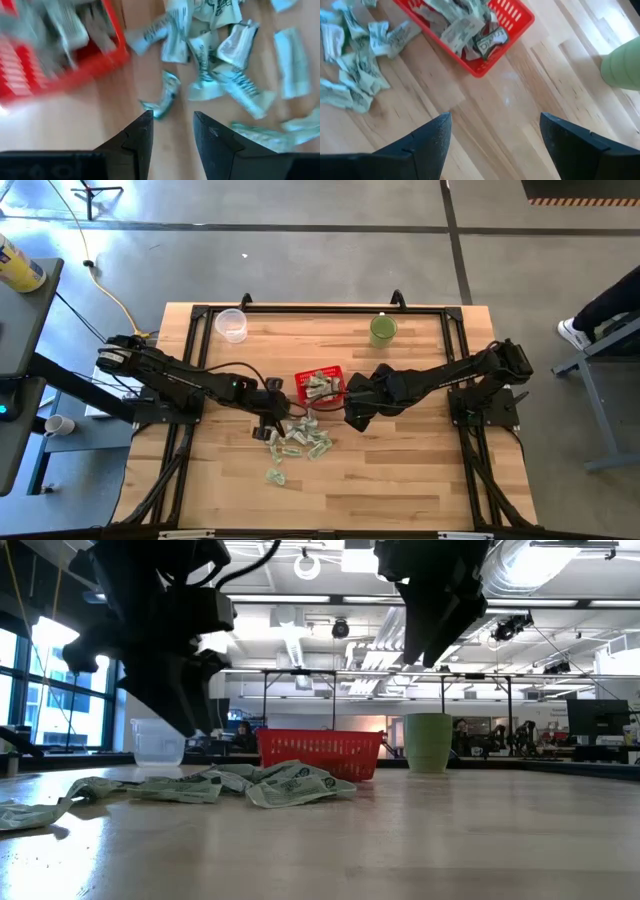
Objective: Pick and place Stevia / Truvia into bins
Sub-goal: Put the truvia packet into the red basket
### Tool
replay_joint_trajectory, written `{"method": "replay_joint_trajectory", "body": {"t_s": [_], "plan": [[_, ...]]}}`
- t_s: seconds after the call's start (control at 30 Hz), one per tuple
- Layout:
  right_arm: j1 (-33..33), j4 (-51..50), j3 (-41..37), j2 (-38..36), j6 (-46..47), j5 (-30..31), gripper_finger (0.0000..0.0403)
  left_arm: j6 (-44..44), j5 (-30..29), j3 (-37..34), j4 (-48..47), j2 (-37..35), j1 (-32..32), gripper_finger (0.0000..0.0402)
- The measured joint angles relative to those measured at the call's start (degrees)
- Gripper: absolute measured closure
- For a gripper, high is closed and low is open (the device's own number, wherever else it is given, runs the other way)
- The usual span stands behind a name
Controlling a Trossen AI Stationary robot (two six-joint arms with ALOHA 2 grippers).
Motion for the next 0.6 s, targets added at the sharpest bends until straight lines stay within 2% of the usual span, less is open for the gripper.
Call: {"method": "replay_joint_trajectory", "body": {"t_s": [0.1,0.23,0.37,0.6], "plan": [[1.12,-1.75,0.0,0.0,0.46,0.0,0.0109,10.17,-0.8,0.0,1.91,0.0,0.11,0.0227],[2.82,-3.99,0.0,0.02,1.91,0.04,0.0109,17.07,0.52,0.13,4.08,1.37,0.09,0.0227],[3.77,-5.0,0.0,0.02,2.48,0.2,0.0109,17.64,2.57,0.11,5.09,4.73,0.09,0.0227],[3.79,-5.11,0.0,0.02,2.06,0.75,0.0109,17.67,0.34,0.07,9.18,8.74,0.09,0.0227]]}}
